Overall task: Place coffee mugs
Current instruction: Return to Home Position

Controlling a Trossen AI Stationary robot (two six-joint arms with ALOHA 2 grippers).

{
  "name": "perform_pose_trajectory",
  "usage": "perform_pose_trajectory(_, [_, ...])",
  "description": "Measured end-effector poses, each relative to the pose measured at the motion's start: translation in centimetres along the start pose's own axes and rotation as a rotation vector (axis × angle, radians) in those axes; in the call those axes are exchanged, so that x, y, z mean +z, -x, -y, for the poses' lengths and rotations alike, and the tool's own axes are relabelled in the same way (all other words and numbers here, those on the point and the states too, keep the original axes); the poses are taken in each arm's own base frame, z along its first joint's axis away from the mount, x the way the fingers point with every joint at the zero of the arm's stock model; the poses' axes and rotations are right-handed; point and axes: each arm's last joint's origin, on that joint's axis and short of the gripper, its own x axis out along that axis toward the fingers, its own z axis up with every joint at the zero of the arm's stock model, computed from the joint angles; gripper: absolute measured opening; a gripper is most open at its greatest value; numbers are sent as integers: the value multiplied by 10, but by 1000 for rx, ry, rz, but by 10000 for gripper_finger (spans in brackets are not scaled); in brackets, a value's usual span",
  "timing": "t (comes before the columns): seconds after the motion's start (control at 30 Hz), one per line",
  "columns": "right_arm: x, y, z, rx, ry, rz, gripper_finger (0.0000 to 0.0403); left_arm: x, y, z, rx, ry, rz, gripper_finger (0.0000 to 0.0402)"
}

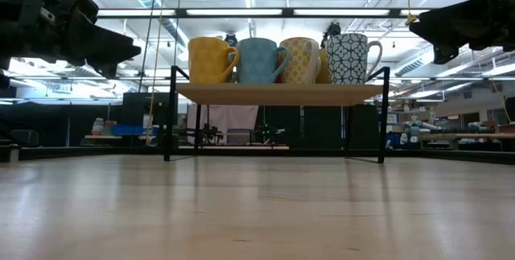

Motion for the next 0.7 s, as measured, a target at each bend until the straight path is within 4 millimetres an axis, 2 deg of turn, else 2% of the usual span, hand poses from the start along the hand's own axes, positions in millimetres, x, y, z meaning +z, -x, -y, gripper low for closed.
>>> perform_pose_trajectory(0.43, [0,0,0,0,0,0,132,-6,1,-2,58,-4,-54,139])
perform_pose_trajectory(0.7, [0,0,0,0,0,0,132,-3,3,-2,78,-31,-25,139])
